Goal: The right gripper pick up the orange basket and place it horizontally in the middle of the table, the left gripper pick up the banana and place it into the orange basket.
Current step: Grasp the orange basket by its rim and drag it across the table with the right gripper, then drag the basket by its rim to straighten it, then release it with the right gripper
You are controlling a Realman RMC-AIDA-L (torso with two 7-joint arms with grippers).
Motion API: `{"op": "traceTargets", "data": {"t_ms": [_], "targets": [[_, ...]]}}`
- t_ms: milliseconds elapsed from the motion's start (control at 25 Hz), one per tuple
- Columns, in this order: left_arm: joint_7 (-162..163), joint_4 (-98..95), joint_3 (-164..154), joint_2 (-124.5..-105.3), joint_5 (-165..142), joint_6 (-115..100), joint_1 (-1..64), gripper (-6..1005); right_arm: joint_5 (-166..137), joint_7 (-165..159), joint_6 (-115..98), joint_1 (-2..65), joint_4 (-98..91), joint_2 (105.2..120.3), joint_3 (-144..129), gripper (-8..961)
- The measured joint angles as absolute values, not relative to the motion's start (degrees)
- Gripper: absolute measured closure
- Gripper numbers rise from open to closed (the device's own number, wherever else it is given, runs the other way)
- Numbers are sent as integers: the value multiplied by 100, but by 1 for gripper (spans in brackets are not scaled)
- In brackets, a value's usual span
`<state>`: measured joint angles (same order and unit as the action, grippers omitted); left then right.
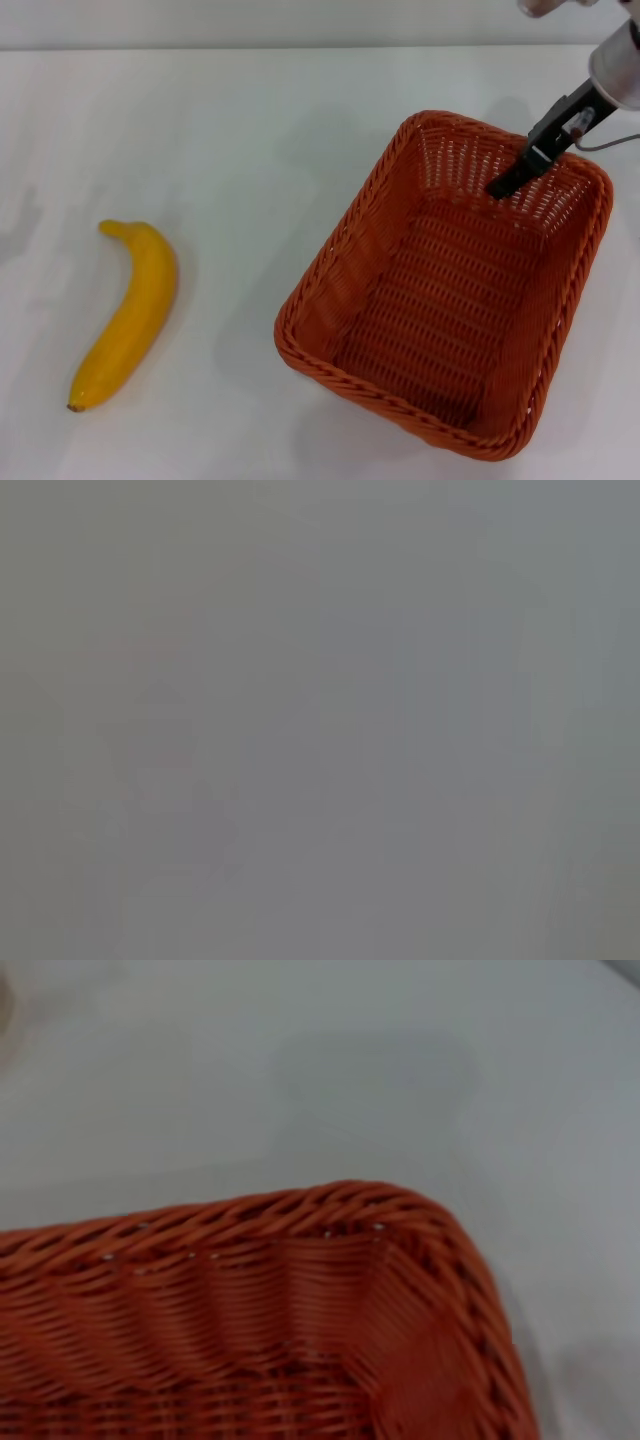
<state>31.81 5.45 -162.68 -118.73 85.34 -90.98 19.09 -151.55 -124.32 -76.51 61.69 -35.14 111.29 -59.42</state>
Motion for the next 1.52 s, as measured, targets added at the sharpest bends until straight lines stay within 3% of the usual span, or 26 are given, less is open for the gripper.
{"op": "traceTargets", "data": {"t_ms": [320, 520, 920, 1080, 1160, 1280, 1520], "targets": [[3182, 545, -16268, -11875, 8534, -8964, 1907, 121, -15337, -12498, -7655, 6299, -3484, 11177, -6389, 253], [3182, 545, -16268, -11874, 8545, -8962, 1907, 121, -15638, -12819, -7696, 6351, -3531, 11196, -6376, 527], [3753, 1172, -16222, -11800, 8587, -8998, 2006, 121, -15642, -14678, -8335, 6216, -3968, 10726, -6118, 709], [4035, 1382, -16222, -11676, 8593, -9001, 2066, 121, -15622, -15216, -8819, 5761, -4520, 10670, -5067, 762], [4053, 1417, -16224, -11620, 8593, -9004, 2091, 122, -15599, -15418, -9032, 5434, -4862, 10739, -4456, 781], [4057, 1435, -16227, -11541, 8595, -9008, 2109, 122, -15544, -15700, -9222, 4918, -5327, 10955, -3966, 809], [4078, 1439, -16269, -11388, 8563, -9009, 2204, 122, -14953, -16038, -9412, 3884, -6188, 11478, -3929, 815]]}}
